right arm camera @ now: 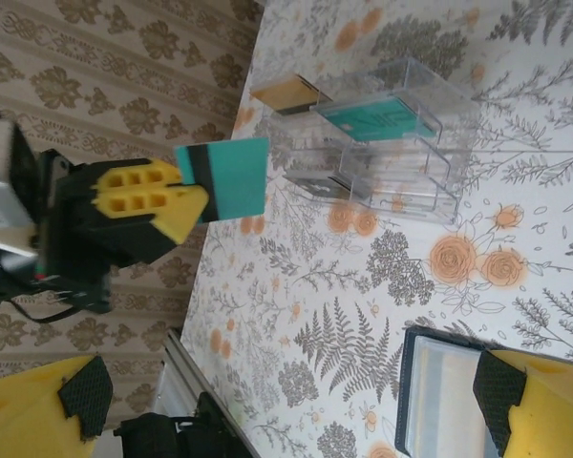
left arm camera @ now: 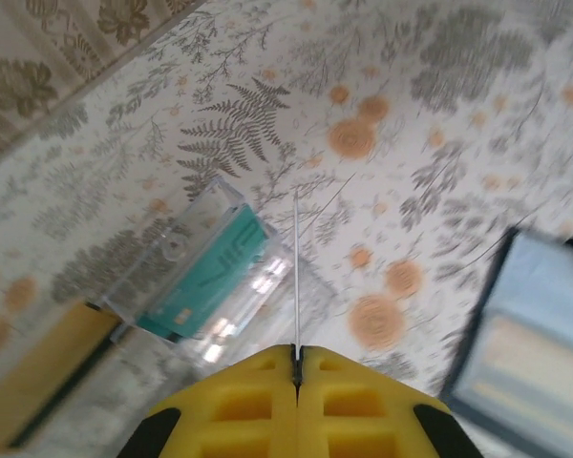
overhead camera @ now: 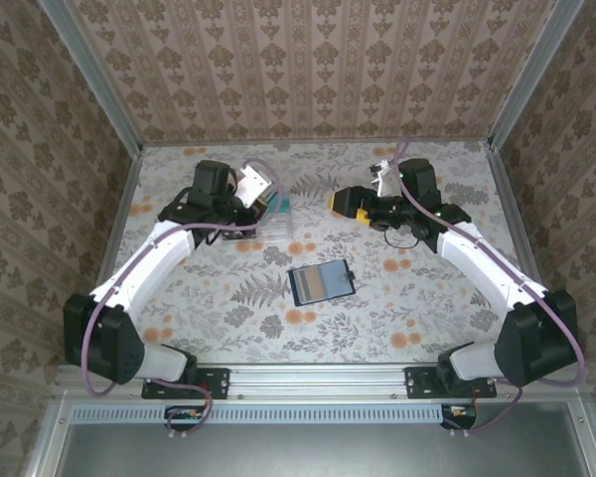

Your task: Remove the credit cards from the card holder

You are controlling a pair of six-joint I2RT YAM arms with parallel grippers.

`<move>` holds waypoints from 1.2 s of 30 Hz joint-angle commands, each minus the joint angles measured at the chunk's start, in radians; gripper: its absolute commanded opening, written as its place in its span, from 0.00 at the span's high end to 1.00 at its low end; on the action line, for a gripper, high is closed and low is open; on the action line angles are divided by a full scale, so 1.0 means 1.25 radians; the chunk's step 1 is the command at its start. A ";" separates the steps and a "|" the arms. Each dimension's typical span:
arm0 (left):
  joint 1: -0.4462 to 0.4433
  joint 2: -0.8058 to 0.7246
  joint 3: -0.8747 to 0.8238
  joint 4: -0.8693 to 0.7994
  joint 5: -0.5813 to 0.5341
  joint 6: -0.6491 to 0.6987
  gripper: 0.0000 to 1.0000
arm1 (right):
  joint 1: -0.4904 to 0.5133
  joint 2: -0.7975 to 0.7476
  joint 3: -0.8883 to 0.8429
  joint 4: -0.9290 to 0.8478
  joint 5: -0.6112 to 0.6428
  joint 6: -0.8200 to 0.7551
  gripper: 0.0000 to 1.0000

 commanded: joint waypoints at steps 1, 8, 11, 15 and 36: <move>-0.014 0.031 0.036 -0.010 -0.071 0.258 1.00 | -0.013 -0.033 0.003 -0.043 0.017 -0.022 0.00; -0.055 0.098 0.010 0.067 -0.189 0.534 1.00 | -0.031 -0.039 0.018 -0.084 0.000 -0.033 0.00; -0.047 0.120 -0.008 0.120 -0.190 0.580 1.00 | -0.035 -0.040 0.030 -0.108 -0.003 -0.040 0.00; -0.037 0.162 0.008 0.136 -0.175 0.622 1.00 | -0.042 -0.039 0.043 -0.138 -0.009 -0.050 0.00; -0.040 0.281 0.090 0.126 -0.177 0.631 1.00 | -0.058 0.006 0.058 -0.135 -0.041 -0.045 0.00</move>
